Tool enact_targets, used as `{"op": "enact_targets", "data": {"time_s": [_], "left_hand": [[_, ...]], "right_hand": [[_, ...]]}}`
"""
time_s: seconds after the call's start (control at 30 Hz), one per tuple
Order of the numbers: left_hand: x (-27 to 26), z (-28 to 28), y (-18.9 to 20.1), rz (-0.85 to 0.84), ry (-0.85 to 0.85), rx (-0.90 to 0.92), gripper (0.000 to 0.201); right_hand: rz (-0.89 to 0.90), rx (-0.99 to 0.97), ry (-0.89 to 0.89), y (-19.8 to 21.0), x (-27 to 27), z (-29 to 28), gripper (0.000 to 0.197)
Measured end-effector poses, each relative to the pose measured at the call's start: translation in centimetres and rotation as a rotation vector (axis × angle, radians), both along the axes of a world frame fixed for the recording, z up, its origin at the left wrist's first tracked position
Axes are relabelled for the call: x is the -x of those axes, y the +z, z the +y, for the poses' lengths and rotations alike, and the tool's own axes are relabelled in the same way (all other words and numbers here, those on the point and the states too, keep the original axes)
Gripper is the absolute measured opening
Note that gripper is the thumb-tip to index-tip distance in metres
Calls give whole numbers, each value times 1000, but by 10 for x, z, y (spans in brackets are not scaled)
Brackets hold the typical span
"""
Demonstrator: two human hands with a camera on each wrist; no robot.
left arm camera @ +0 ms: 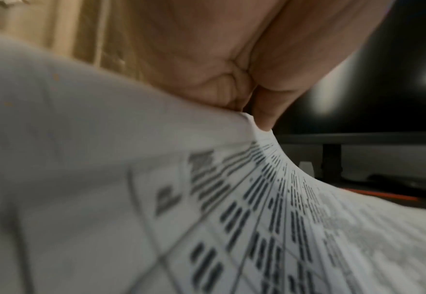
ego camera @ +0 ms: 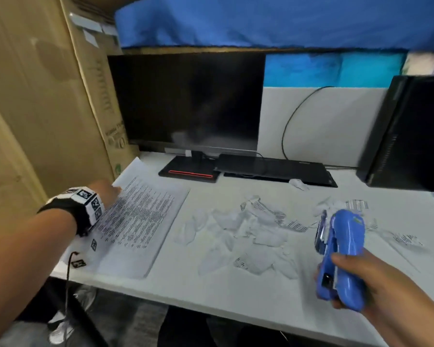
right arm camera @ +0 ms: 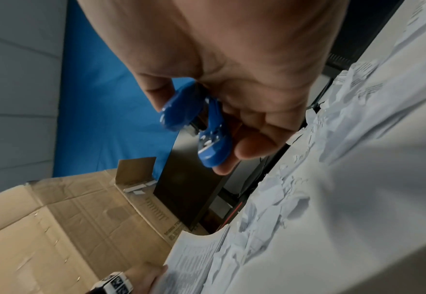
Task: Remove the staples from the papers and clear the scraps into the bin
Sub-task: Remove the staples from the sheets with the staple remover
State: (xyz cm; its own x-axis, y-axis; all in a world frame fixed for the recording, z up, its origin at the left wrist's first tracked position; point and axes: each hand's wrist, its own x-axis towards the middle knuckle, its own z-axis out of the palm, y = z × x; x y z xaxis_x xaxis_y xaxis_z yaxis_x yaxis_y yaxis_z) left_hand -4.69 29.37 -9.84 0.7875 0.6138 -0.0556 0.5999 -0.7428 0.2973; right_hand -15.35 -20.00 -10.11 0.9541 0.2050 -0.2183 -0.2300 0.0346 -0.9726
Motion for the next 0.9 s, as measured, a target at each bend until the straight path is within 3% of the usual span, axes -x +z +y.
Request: {"op": "enact_targets", "data": {"time_s": [0.1, 0.2, 0.27, 0.33, 0.5, 0.63, 0.73, 0.8, 0.9], "left_hand": [[8, -12, -11, -38, -118, -95, 52], [46, -41, -27, 61, -391, -145, 76], [79, -66, -43, 147, -480, -130, 83], [101, -83, -65, 189, -494, -137, 85], [113, -78, -109, -24, -443, -192, 80], [115, -78, -114, -80, -455, -204, 71], [113, -75, -114, -62, -451, -214, 64], [113, -74, -116, -84, -452, -190, 61], [112, -74, -120, -141, -444, -184, 61]], "right_hand": [[78, 71, 81, 1, 1, 8, 44], [93, 136, 183, 2, -4, 18, 51], [65, 140, 205, 5, -14, 36, 46], [32, 146, 216, 12, -33, 65, 41], [2, 300, 192, 16, -118, 153, 47], [-8, 327, 230, 11, -172, 220, 22], [-12, 345, 249, 0, -195, 252, 15], [31, 324, 233, -10, -204, 269, 14], [10, 440, 232, -19, -214, 289, 19]]}}
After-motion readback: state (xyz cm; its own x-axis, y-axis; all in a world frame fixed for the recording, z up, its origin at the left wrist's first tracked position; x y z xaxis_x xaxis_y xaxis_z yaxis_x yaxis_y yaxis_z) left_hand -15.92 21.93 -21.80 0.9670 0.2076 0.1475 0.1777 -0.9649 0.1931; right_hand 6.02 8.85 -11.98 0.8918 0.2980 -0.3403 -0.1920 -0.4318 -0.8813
